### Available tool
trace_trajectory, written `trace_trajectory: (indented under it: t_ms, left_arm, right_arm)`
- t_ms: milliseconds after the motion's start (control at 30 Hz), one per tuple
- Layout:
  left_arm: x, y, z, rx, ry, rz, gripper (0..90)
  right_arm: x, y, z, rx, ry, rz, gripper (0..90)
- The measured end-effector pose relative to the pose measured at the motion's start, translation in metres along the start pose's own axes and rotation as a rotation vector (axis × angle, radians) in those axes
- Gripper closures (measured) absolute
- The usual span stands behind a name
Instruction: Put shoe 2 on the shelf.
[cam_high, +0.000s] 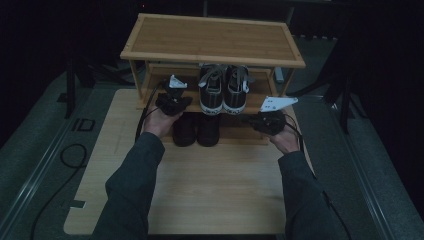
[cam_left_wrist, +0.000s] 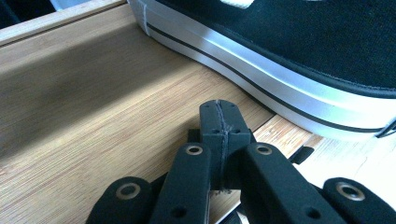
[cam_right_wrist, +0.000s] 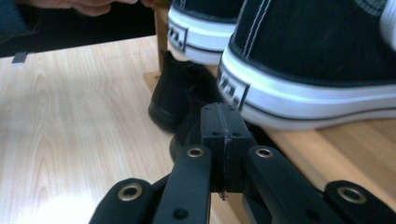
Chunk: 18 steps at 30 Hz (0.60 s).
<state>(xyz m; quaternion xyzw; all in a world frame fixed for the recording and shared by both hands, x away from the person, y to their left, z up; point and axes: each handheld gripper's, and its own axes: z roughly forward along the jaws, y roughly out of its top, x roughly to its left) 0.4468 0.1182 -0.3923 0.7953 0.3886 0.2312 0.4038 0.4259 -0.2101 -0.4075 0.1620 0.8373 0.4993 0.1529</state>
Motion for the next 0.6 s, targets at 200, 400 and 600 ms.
trace_trajectory:
  t_ms: [200, 400, 600]
  left_arm:
    - [0.001, 0.0, 0.0, 0.0, -0.003, 0.002, 90.0]
    - [0.003, -0.001, 0.0, -0.004, -0.024, -0.013, 90.0]
    - [0.003, 0.0, 0.0, -0.002, -0.024, -0.006, 90.0]
  right_arm:
    - [0.001, -0.014, -0.011, 0.009, -0.004, 0.017, 90.0]
    - [-0.003, -0.033, -0.015, 0.039, -0.02, 0.054, 90.0]
    - [-0.003, -0.045, -0.012, 0.06, -0.018, 0.08, 89.8]
